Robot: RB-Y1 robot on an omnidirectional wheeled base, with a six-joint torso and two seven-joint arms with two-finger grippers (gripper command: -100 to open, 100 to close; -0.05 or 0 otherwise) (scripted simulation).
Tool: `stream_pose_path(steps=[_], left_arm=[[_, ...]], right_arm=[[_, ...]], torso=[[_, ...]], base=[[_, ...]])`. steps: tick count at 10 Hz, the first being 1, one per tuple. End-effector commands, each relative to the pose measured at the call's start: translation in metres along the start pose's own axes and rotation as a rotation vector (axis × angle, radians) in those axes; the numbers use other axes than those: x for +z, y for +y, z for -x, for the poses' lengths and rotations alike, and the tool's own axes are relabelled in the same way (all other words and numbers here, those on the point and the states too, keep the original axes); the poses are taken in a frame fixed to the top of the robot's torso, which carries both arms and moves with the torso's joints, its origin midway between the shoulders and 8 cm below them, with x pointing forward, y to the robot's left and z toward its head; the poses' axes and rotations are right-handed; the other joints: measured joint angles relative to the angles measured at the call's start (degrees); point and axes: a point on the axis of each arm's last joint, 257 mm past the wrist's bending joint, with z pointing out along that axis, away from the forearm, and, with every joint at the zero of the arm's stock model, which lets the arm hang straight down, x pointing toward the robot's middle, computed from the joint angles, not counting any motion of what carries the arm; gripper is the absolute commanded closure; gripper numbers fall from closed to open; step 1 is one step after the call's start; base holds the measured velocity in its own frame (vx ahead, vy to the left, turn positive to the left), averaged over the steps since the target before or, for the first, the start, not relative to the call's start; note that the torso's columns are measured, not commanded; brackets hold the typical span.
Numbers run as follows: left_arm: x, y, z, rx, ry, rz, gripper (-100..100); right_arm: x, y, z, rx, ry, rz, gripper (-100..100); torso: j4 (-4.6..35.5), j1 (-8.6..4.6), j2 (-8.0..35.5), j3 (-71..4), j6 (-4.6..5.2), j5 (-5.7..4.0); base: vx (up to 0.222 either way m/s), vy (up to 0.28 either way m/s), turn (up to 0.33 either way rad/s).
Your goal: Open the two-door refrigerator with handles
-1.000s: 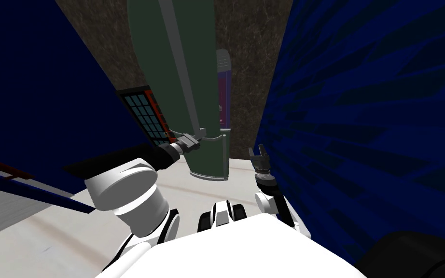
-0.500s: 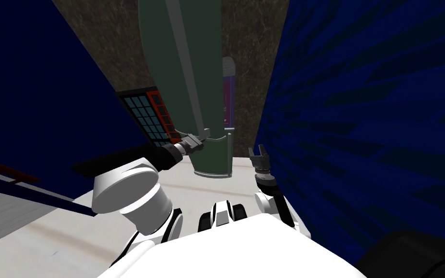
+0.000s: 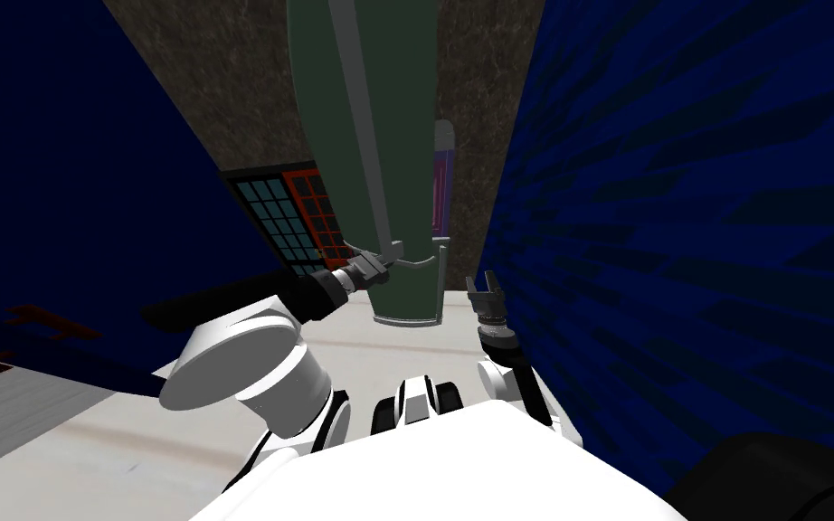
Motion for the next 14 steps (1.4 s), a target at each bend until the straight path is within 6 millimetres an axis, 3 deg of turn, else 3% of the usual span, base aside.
stream_pose_path(steps=[1, 3, 4, 6, 14], left_arm=[[-0.001, 0.006, -0.018, 0.007, 0.050, 0.013, 100], [-0.001, 0.020, -0.034, 0.011, 0.092, 0.055, 100], [0.002, 0.020, -0.019, 0.002, 0.057, 0.054, 100], [0.003, 0.038, -0.032, 0.002, 0.099, 0.113, 100], [-0.001, 0.068, -0.062, 0.001, 0.191, 0.214, 100]], right_arm=[[0.000, 0.000, 0.000, 0.000, 0.000, 0.000, 0], [0.000, 0.000, 0.000, 0.000, 0.000, 0.000, 0], [0.000, 0.000, 0.000, 0.000, 0.000, 0.000, 0], [0.000, 0.000, 0.000, 0.000, 0.000, 0.000, 0], [0.000, 0.000, 0.000, 0.000, 0.000, 0.000, 0]], torso=[[0.0, -0.07, 0.2, 0.1, 0.06, -0.03], [0.1, -0.20, 0.3, 0.3, 0.10, -0.09], [0.1, 0.14, 0.4, 0.4, 0.11, 0.01], [-0.2, -0.34, 0.0, 0.1, 0.12, -0.13], [-0.1, 0.30, 0.0, -0.1, 0.03, 0.16]], base=[[-0.105, 0.253, -0.053], [-0.099, 0.315, -0.079], [-0.034, 0.188, -0.050], [-0.015, 0.231, -0.054], [-0.021, 0.266, -0.041]])
